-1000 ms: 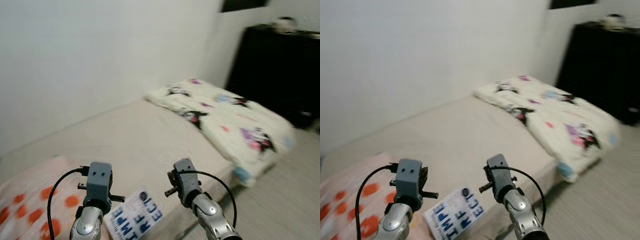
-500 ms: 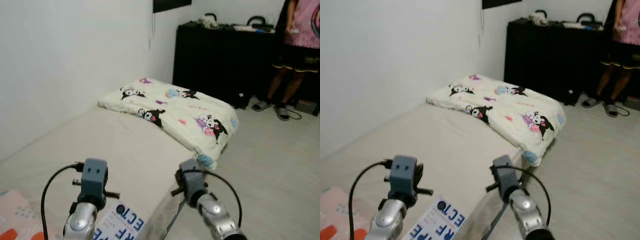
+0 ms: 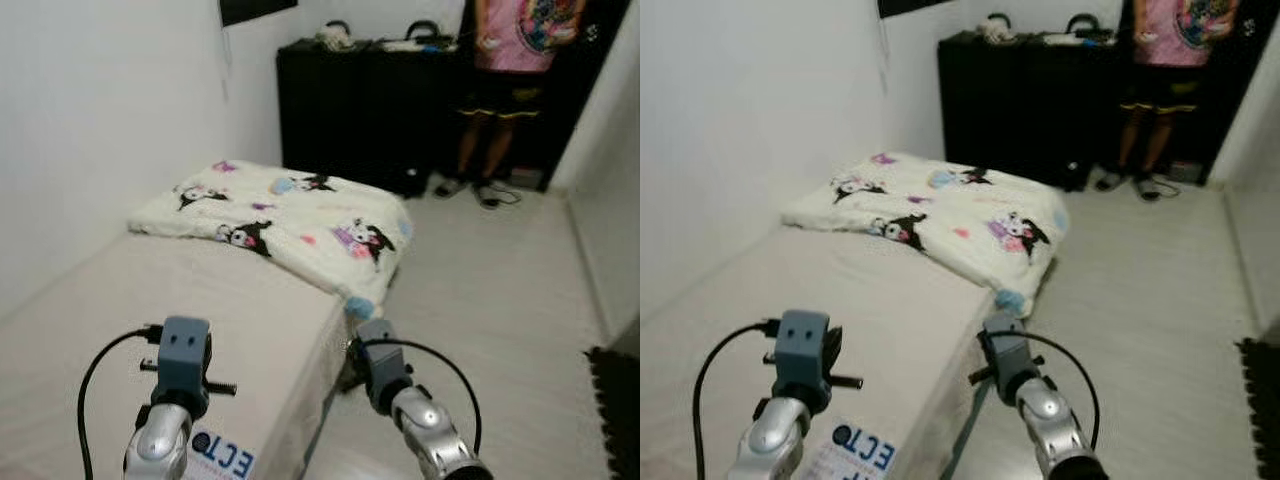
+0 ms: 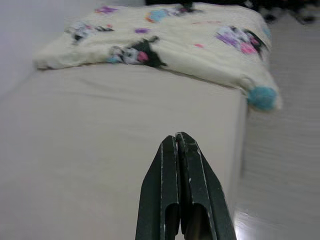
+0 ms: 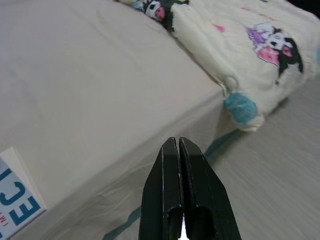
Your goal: Clean up the room
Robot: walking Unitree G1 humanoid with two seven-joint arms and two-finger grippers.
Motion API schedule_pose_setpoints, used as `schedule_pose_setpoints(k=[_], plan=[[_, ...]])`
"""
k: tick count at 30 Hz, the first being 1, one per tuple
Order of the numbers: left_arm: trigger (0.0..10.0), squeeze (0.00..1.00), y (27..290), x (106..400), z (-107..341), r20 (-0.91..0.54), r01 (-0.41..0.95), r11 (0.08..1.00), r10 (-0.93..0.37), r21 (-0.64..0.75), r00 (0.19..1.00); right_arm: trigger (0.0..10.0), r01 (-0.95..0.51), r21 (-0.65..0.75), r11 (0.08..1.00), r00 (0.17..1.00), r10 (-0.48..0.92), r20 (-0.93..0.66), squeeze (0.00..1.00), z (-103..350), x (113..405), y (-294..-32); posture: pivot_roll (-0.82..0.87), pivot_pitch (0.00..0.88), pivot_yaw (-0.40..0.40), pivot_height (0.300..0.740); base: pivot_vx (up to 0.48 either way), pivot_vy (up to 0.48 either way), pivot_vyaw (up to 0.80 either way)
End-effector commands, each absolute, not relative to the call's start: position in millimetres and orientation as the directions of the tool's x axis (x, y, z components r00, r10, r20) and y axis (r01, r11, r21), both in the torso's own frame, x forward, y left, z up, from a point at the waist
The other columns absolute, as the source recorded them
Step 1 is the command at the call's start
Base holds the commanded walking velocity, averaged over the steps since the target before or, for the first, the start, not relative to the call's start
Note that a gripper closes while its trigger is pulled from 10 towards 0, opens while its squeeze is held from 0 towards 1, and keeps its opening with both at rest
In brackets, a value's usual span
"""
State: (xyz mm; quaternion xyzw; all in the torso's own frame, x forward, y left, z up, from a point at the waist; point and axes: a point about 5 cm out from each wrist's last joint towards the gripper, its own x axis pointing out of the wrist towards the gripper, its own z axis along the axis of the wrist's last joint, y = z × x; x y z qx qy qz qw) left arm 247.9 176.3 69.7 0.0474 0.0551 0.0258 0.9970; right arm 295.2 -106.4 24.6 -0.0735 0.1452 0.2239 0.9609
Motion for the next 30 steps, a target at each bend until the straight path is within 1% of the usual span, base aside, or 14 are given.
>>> schedule_pose_setpoints(k=[1, 11, 30], plan=[[10.0, 0.00, 180.3, 248.0, 67.2, -0.123, -0.062, 0.994, 0.073, 0.093, 0.990, 10.0, -0.463, -0.068, 0.883, 0.849, 0.421, -0.320, 0.00, 22.2, 293.5, -104.2, -0.01, 0.000, 0.023, 0.740, 0.000, 0.000, -0.69], [10.0, 0.00, 179.2, 247.2, 67.0, -0.119, -0.081, 0.992, 0.091, 0.092, 0.989, 10.0, -0.483, -0.071, 0.873, 0.839, 0.437, -0.324, 0.00, 23.4, 295.9, -104.0, -0.01, 0.000, -0.001, 0.740, 0.000, 0.000, -0.75], [10.0, 0.00, 179.1, 247.5, 68.0, -0.115, -0.084, 0.992, 0.095, 0.097, 0.989, 10.0, -0.488, -0.065, 0.870, 0.834, 0.443, -0.330, 0.00, 21.2, 294.0, -102.8, -0.01, 0.000, -0.002, 0.740, 0.000, 0.000, -0.80]])
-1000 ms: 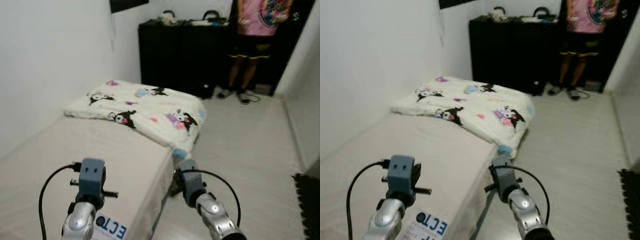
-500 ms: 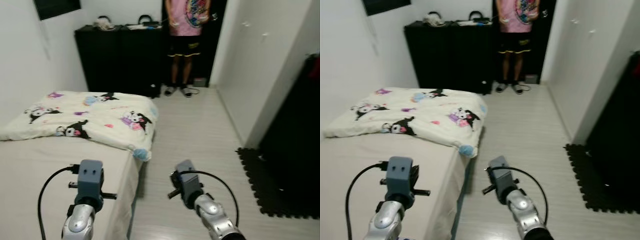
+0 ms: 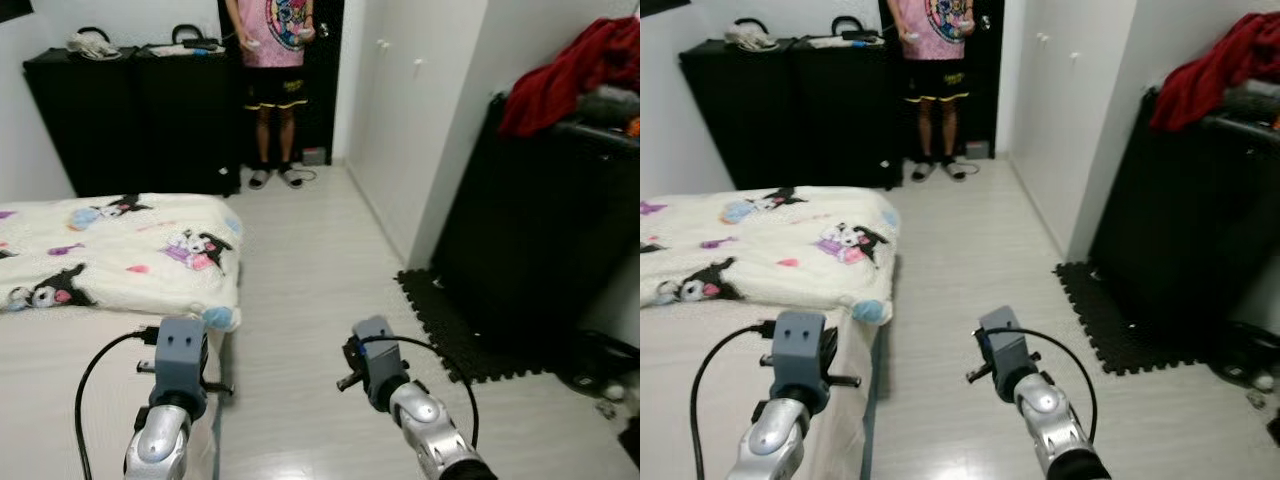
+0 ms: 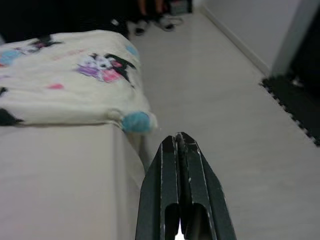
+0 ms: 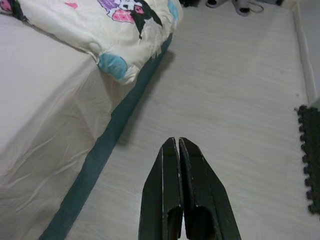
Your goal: Clean up the room
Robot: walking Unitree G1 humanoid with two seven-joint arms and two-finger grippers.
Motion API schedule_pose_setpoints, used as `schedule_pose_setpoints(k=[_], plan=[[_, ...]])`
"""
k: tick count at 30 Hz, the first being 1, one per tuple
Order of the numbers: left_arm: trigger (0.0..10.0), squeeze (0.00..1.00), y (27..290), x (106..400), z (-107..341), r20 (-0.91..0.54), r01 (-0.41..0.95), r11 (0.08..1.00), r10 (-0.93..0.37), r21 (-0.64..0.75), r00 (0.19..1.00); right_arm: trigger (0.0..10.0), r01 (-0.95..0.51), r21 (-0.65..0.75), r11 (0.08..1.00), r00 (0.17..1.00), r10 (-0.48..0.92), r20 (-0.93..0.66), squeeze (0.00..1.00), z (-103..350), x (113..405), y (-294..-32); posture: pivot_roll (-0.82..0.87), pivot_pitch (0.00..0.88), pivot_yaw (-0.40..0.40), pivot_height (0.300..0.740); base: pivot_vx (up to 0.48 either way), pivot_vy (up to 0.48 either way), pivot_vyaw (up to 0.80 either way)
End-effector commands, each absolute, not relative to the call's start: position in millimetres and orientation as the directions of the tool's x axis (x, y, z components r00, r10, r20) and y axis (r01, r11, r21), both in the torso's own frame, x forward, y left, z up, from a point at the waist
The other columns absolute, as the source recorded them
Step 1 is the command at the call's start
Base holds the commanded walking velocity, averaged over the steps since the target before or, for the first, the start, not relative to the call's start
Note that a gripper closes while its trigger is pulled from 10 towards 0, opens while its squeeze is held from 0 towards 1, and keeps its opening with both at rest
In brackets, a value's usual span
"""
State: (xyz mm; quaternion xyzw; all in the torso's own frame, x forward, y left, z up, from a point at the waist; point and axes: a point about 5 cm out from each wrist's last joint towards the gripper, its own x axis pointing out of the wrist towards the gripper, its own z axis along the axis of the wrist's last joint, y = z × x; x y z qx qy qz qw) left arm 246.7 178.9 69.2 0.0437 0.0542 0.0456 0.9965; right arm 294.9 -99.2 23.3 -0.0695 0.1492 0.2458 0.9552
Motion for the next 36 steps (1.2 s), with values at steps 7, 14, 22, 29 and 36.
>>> schedule_pose_setpoints(k=[7, 14, 22, 29, 36], plan=[[10.0, 0.00, 181.3, 248.3, 67.5, -0.114, -0.116, 0.992, 0.122, 0.059, 0.986, 10.0, -0.480, -0.043, 0.876, 0.833, 0.439, -0.336, 0.00, 19.7, 293.5, -102.3, -0.02, 0.000, 0.005, 0.740, 0.000, 0.000, -0.80], [10.0, 0.00, 181.8, 247.0, 62.1, -0.142, -0.169, 0.985, 0.173, 0.033, 0.975, 10.0, -0.495, -0.060, 0.867, 0.823, 0.445, -0.354, 0.00, 17.5, 292.7, -102.6, -0.02, 0.000, 0.005, 0.740, 0.000, 0.000, -0.23], [10.0, 0.00, 179.5, 246.5, 60.8, -0.145, -0.160, 0.987, 0.163, 0.032, 0.976, 10.0, -0.492, -0.073, 0.867, 0.825, 0.438, -0.356, 0.00, 18.2, 294.0, -104.8, -0.02, 0.000, -0.004, 0.740, 0.000, 0.000, 0.00], [10.0, 0.00, 176.6, 246.2, 61.7, -0.135, -0.145, 0.989, 0.146, 0.022, 0.980, 10.0, -0.495, -0.064, 0.867, 0.822, 0.442, -0.359, 0.00, 17.6, 293.1, -104.8, -0.03, 0.000, -0.005, 0.740, 0.000, 0.000, 0.00], [10.0, 0.00, 175.9, 245.6, 62.5, -0.124, -0.137, 0.991, 0.137, 0.010, 0.983, 10.0, -0.494, -0.060, 0.868, 0.822, 0.443, -0.357, 0.00, 17.3, 292.3, -105.4, -0.03, 0.000, -0.001, 0.740, 0.182, 0.000, 0.00]])
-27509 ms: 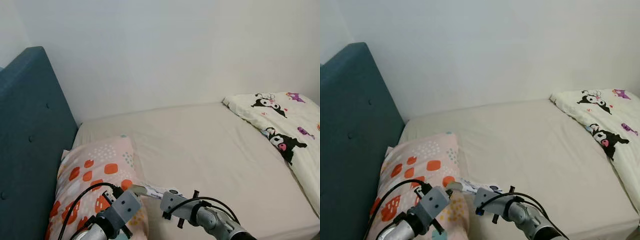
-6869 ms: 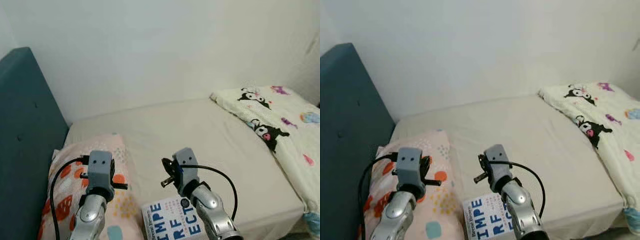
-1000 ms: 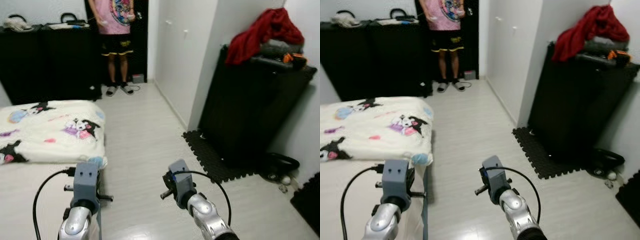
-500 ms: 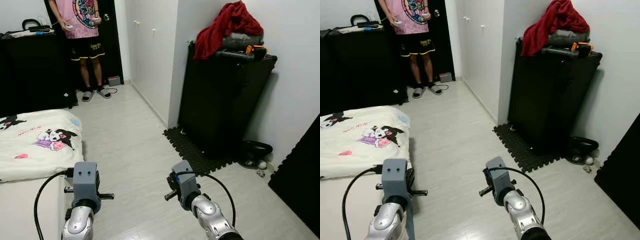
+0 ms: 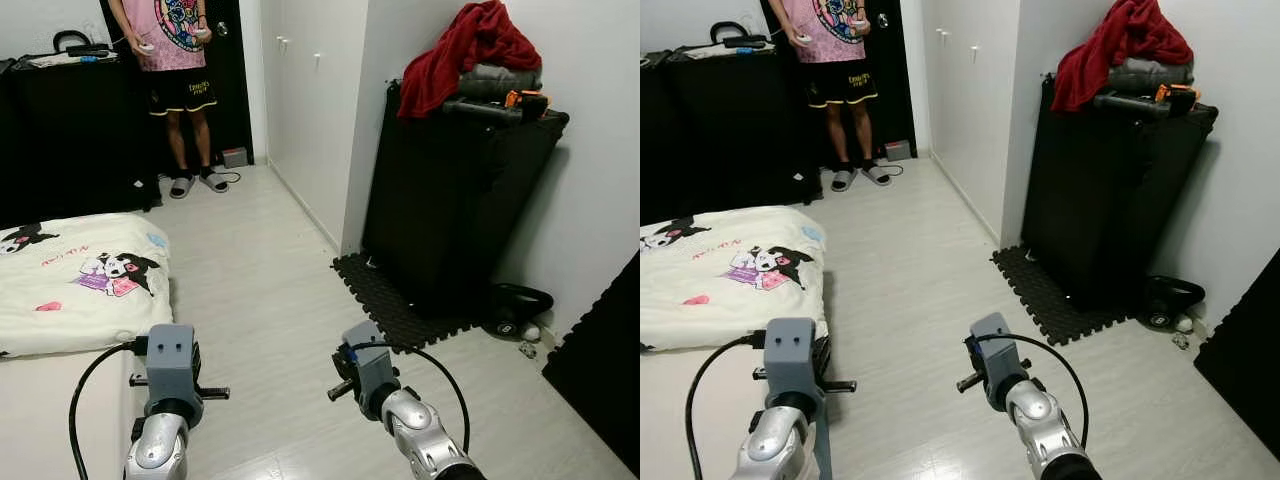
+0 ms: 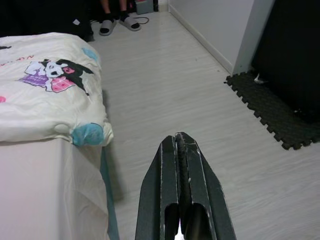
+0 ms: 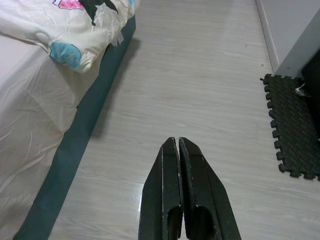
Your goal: Clean up the room
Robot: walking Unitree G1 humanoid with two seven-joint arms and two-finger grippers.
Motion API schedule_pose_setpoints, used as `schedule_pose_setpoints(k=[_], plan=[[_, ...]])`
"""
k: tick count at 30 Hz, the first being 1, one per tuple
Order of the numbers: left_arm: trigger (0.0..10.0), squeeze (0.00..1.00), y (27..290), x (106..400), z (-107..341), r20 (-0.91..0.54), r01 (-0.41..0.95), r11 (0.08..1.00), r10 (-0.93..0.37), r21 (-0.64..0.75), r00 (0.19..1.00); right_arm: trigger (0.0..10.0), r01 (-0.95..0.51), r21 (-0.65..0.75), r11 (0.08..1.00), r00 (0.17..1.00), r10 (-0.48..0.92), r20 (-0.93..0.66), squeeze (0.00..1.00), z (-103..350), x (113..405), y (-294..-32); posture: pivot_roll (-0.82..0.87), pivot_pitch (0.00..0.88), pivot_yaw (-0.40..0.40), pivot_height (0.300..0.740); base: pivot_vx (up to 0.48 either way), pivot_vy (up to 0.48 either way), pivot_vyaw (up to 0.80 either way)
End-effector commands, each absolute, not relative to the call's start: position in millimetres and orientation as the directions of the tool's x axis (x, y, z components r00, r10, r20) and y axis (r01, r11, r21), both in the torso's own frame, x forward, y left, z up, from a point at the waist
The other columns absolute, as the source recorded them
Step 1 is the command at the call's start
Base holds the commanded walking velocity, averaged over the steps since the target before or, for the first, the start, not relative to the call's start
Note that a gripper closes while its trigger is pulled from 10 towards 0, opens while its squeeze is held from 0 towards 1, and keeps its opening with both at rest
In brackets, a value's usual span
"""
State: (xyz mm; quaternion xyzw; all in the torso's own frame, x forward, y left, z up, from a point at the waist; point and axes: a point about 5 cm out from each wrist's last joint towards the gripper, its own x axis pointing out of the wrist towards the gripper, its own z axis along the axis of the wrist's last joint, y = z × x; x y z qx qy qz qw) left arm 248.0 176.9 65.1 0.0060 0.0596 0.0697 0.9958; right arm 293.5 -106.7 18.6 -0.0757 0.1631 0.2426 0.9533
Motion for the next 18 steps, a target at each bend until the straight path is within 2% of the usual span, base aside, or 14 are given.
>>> schedule_pose_setpoints(k=[1, 18], plan=[[10.0, 0.00, 176.1, 245.5, 62.6, -0.122, -0.136, 0.991, 0.136, 0.008, 0.983, 10.0, -0.492, -0.060, 0.868, 0.823, 0.442, -0.357, 0.00, 17.0, 292.2, -105.6, -0.03, 0.000, -0.001, 0.740, 0.334, 0.000, 0.00], [10.0, 0.00, 178.5, 243.7, 62.9, -0.118, -0.133, 0.991, 0.133, 0.009, 0.984, 10.0, -0.495, -0.061, 0.867, 0.821, 0.443, -0.361, 0.00, 15.8, 290.8, -105.3, -0.03, 0.000, -0.004, 0.740, 0.336, 0.000, 0.00]])
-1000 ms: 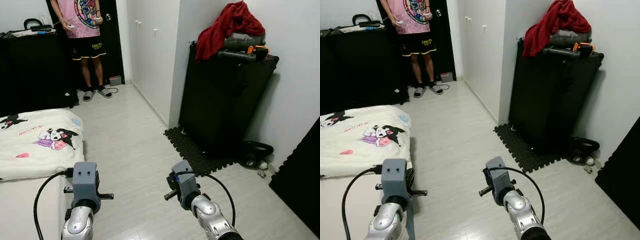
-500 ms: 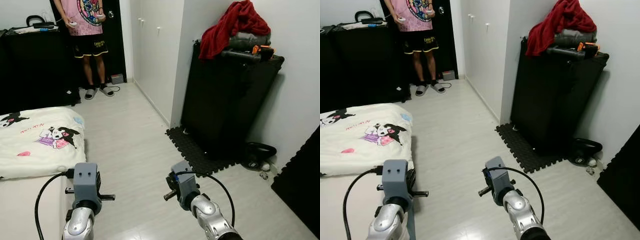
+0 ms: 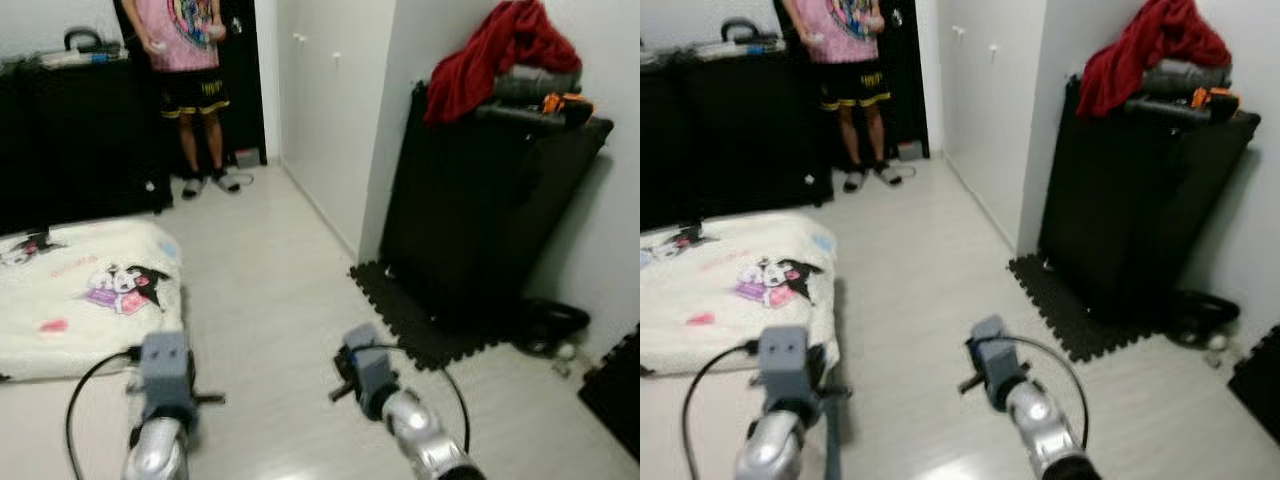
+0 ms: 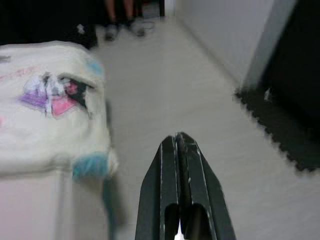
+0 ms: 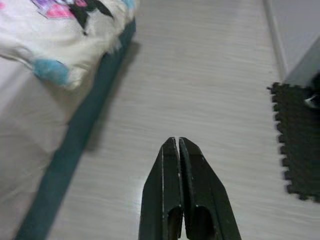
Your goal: Clean up the room
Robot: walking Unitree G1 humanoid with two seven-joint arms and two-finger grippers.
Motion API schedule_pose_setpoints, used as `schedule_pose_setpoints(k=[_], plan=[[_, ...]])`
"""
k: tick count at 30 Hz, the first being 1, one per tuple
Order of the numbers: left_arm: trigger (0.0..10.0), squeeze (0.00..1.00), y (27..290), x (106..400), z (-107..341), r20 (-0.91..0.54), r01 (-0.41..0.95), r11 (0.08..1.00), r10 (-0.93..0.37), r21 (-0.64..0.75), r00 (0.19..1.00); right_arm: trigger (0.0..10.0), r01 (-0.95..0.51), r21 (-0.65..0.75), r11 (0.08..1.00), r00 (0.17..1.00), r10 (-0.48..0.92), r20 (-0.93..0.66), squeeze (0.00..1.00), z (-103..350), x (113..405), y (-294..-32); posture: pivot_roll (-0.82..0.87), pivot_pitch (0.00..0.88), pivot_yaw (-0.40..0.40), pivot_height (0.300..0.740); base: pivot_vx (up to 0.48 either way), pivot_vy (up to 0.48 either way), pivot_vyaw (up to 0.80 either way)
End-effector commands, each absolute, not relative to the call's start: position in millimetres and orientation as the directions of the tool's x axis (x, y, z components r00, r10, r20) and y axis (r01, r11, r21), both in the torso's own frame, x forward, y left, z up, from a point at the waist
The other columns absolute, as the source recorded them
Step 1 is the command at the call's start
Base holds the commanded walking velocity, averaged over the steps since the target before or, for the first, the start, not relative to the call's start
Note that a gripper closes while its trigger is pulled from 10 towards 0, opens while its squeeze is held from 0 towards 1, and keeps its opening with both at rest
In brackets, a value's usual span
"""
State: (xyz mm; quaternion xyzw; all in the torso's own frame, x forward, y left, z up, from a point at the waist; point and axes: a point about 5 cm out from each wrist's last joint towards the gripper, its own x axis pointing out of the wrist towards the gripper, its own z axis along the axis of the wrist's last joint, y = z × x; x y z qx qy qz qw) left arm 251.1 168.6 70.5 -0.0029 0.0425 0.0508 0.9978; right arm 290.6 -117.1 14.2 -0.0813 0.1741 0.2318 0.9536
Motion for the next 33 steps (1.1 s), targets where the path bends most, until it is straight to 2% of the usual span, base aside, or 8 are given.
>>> schedule_pose_setpoints(k=[1, 33], plan=[[10.0, 0.00, 178.6, 243.6, 62.9, -0.118, -0.133, 0.991, 0.133, 0.009, 0.984, 10.0, -0.495, -0.061, 0.867, 0.820, 0.443, -0.361, 0.00, 15.7, 290.7, -105.3, -0.03, 0.000, -0.004, 0.740, 0.330, 0.000, 0.00], [10.0, 0.00, 179.1, 244.2, 63.8, -0.112, -0.125, 0.992, 0.126, 0.010, 0.986, 10.0, -0.519, -0.059, 0.853, 0.809, 0.467, -0.357, 0.00, 16.6, 290.7, -102.2, -0.02, 0.000, -0.011, 0.740, 0.330, 0.000, 0.00]])
